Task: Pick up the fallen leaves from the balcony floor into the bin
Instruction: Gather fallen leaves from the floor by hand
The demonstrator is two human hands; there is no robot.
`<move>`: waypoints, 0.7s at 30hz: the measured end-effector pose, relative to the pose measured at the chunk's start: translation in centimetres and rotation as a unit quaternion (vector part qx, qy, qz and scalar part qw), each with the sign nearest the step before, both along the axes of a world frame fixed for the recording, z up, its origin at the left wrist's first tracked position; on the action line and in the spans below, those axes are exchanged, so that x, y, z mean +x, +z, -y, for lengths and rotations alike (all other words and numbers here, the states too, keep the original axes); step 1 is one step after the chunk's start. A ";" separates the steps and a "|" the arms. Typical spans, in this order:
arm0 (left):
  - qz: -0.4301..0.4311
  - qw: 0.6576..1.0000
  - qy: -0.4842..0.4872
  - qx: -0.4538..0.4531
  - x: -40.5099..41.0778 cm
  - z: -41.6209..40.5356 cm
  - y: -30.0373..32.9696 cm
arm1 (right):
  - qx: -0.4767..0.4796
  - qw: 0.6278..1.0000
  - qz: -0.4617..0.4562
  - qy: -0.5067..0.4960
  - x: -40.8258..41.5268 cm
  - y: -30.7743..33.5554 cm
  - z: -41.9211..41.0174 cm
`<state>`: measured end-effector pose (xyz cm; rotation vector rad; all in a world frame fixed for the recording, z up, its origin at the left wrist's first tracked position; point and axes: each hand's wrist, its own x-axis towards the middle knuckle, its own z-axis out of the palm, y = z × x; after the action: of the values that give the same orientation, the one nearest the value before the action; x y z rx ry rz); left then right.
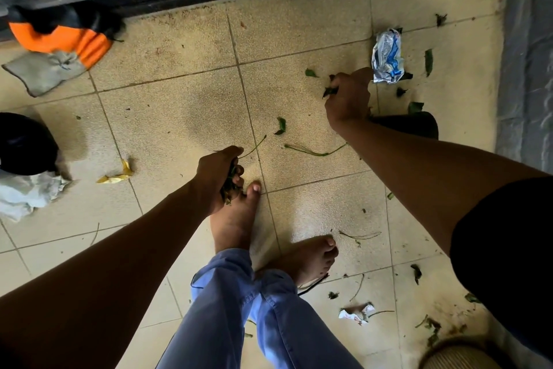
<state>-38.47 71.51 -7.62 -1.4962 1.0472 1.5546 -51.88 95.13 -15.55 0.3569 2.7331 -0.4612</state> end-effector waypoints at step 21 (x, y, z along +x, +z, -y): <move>0.000 1.000 0.008 0.007 0.9 -0.3 -0.4 | -0.001 0.979 -0.019 0.203 -1.6 -0.4 2.0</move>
<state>-37.56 71.81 -8.06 -1.5002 1.0247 1.5695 -53.48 93.17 -15.96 -0.2121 2.7408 -0.3588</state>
